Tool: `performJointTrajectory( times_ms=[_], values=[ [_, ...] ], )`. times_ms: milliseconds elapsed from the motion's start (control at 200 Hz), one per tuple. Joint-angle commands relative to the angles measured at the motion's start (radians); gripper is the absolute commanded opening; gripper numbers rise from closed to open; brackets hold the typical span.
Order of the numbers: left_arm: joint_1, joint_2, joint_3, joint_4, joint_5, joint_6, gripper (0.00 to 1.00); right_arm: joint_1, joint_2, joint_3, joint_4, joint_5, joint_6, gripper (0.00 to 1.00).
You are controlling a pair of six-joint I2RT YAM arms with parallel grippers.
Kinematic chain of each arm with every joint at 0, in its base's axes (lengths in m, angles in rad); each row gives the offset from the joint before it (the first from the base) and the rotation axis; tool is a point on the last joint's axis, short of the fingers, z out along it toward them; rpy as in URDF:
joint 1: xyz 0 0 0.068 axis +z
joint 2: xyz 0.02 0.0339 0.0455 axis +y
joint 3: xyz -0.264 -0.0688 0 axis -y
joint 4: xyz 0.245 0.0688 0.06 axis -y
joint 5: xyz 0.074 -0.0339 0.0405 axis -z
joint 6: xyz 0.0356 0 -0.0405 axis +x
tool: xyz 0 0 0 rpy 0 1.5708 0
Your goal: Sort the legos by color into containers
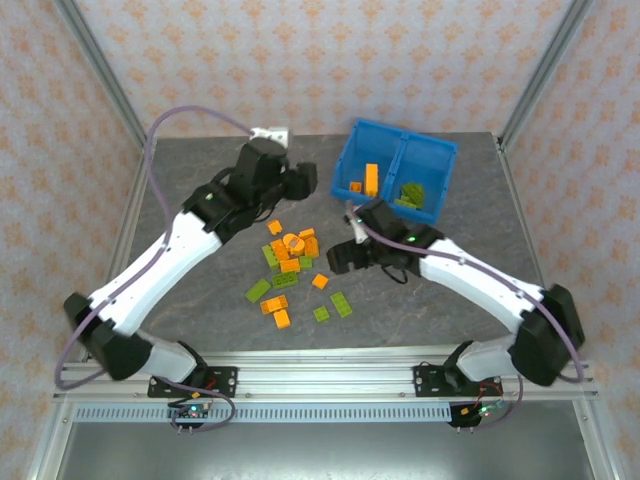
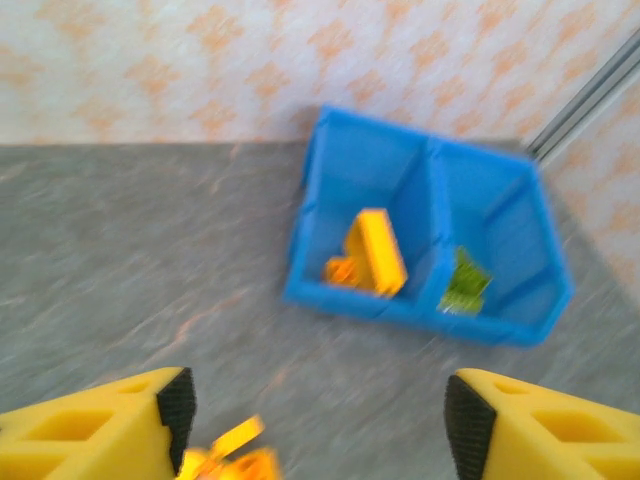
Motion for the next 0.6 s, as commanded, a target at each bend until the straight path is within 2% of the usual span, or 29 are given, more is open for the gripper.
performJointTrajectory(
  times_ms=[0, 125, 210, 320, 591],
  values=[
    [0.064, -0.085, -0.125, -0.226, -0.008, 0.054, 0.76, 0.058, 0.115, 0.057, -0.033, 0.009, -0.204, 0.94],
    [0.132, -0.212, -0.238, -0.335, 0.134, 0.121, 0.82, 0.08, 0.253, 0.096, -0.024, 0.046, -0.279, 0.91],
    [0.14, -0.263, -0.271, -0.403, 0.227, 0.161, 0.86, 0.091, 0.323, 0.125, -0.01, 0.048, -0.308, 0.89],
    [0.142, -0.283, -0.291, -0.473, 0.274, 0.197, 0.89, 0.113, 0.392, 0.152, 0.01, 0.033, -0.324, 0.86],
    [0.146, -0.363, -0.442, -0.35, 0.537, 0.308, 0.88, 0.12, 0.492, 0.182, 0.039, 0.026, -0.298, 0.69]
  ],
)
